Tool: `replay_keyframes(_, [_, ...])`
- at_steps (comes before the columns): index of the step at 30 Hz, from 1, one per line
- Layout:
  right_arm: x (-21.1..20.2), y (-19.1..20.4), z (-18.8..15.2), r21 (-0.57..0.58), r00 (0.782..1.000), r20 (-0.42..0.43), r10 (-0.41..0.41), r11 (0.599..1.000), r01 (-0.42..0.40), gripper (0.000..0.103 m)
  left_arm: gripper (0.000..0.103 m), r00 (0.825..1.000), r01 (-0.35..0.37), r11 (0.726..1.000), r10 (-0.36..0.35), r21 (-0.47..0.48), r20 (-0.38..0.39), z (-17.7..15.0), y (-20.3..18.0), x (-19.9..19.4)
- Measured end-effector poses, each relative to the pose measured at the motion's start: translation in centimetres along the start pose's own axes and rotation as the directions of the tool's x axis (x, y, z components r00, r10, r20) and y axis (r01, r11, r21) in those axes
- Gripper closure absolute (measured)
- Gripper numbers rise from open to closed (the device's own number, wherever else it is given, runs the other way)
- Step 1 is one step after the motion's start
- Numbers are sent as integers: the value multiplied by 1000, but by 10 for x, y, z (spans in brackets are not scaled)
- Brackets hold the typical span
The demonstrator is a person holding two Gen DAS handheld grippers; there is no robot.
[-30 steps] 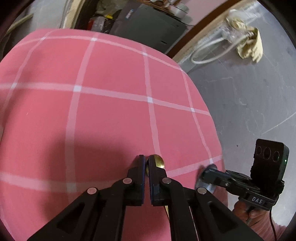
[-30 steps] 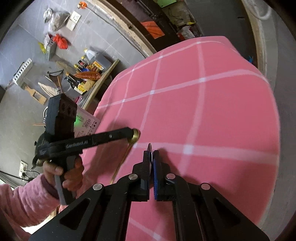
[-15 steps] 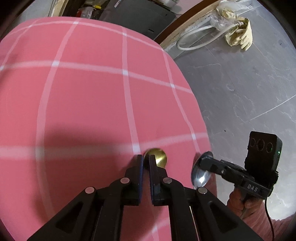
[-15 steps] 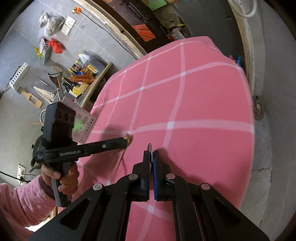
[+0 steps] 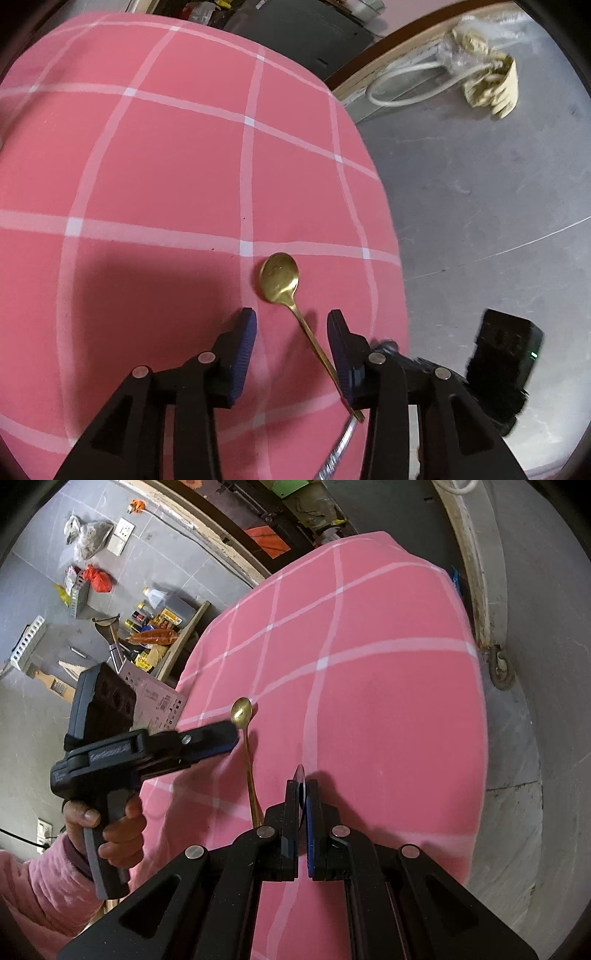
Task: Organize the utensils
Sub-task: 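Lift the gold spoon with the left tool while the right tool lifts the silver spoon, then carry both spoons with both tools over the white caddy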
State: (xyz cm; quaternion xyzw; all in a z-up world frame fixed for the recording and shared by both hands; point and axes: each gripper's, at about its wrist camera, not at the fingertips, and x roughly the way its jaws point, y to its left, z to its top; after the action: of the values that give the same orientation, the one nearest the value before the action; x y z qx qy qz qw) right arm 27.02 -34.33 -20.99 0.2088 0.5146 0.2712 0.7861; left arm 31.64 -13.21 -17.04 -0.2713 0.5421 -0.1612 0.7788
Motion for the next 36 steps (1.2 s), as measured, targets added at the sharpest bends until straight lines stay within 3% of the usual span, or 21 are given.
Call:
replay_keyframes(6, [-2,-6,-8,15,1000,14,11,1000,-11,100,69,995,-95,993,93,67,42,10,-20,14])
replay_keyframes(9, [0,-6,-7,16,1000,26,14,1000,-14,100,75,982,-183,974,174,137,72,8,-32,18])
replay_keyframes(12, [1,-4,-6,26,999,48,2,1000,-3,100,86,979,-193,971,180,140,98,7,-31,16])
replay_keyframes(17, [-4,4,-5,37,995,93,-21,999,18,100,99,985,-128,983,111,129,132,6,-21,7])
replay_keyframes(26, [-40,40,-4,31,966,248,-77,997,72,100,100,974,-90,980,50,175,222,-14,-29,-42])
replay_keyframes(29, [-58,58,-1,14,947,307,-92,996,92,100,100,963,-58,984,10,171,271,-18,-29,-70])
replay_keyframes(36, [-95,120,11,-46,891,444,-95,991,129,100,100,906,8,981,-88,192,414,-16,-32,-154])
